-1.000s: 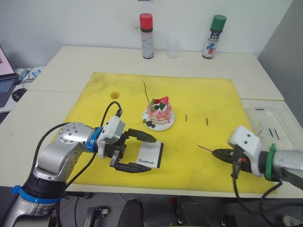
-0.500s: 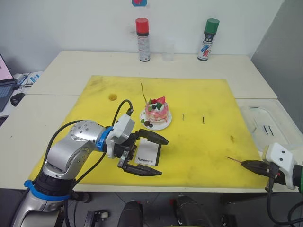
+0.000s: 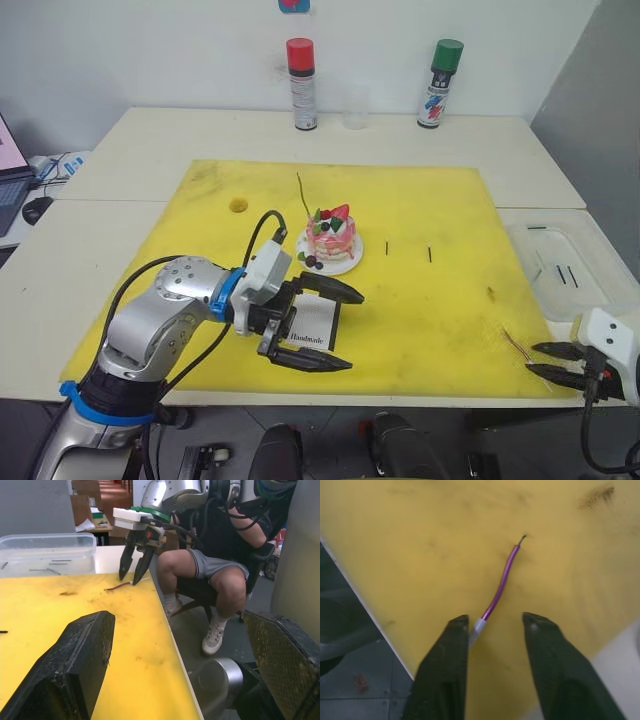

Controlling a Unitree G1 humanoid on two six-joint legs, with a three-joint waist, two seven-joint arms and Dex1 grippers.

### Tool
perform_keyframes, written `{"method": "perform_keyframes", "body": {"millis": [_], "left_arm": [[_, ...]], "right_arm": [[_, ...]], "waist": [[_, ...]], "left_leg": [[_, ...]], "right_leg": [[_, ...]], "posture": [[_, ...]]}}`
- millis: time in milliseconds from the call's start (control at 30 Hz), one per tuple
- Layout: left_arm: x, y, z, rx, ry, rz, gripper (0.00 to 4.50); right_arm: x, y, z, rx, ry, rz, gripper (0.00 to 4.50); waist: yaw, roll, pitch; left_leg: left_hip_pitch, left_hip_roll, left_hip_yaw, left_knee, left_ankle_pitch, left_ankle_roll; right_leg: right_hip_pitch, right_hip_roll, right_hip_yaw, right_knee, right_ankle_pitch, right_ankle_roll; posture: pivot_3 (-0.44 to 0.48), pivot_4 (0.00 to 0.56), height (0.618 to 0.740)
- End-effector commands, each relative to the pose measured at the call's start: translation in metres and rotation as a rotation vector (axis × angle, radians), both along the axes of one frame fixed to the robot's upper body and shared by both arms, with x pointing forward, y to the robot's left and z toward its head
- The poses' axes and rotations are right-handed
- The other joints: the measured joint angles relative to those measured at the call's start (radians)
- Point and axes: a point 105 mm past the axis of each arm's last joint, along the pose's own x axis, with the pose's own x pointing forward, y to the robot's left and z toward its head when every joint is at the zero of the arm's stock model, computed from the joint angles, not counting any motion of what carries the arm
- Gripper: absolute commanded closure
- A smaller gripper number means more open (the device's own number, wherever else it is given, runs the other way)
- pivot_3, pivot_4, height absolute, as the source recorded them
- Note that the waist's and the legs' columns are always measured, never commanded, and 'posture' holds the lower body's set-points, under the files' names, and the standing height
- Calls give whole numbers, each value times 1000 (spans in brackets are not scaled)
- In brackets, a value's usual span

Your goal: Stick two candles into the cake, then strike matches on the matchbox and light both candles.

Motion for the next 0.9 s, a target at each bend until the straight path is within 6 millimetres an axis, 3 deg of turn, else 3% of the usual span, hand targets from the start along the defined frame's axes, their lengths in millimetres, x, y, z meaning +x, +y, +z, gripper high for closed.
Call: {"method": "perform_keyframes", "body": {"millis": [33,300,467,600,900], "left_arm": [[-3,-2,5,-11,-25,-5,0],[-3,-1,-1,1,-36,6,0],[-5,-3,-7,12,-55,6,0],[-7,-4,-11,23,-66,4,0],[-10,-5,-17,28,-84,15,0]], "right_arm": [[-3,8,15,19,3,72,1738],[3,15,47,-73,-5,86,1738],[-2,-5,43,-281,172,-122,1738],[3,3,42,-235,253,-248,1738],[12,15,28,-178,348,-316,1738]], "waist": [[0,0,0],[0,0,0],[1,0,0],[-1,0,1],[0,0,1]], "left_leg": [[0,0,0,0,0,0],[0,0,0,0,0,0],[0,0,0,0,0,0],[0,0,1,0,0,0],[-1,0,1,-2,0,0]], "right_leg": [[0,0,0,0,0,0],[0,0,0,0,0,0],[0,0,0,0,0,0],[0,0,1,-1,0,0],[-1,0,1,-5,0,0]], "posture": [[0,150,704],[0,150,704],[0,150,704],[0,150,704],[0,150,704]]}}
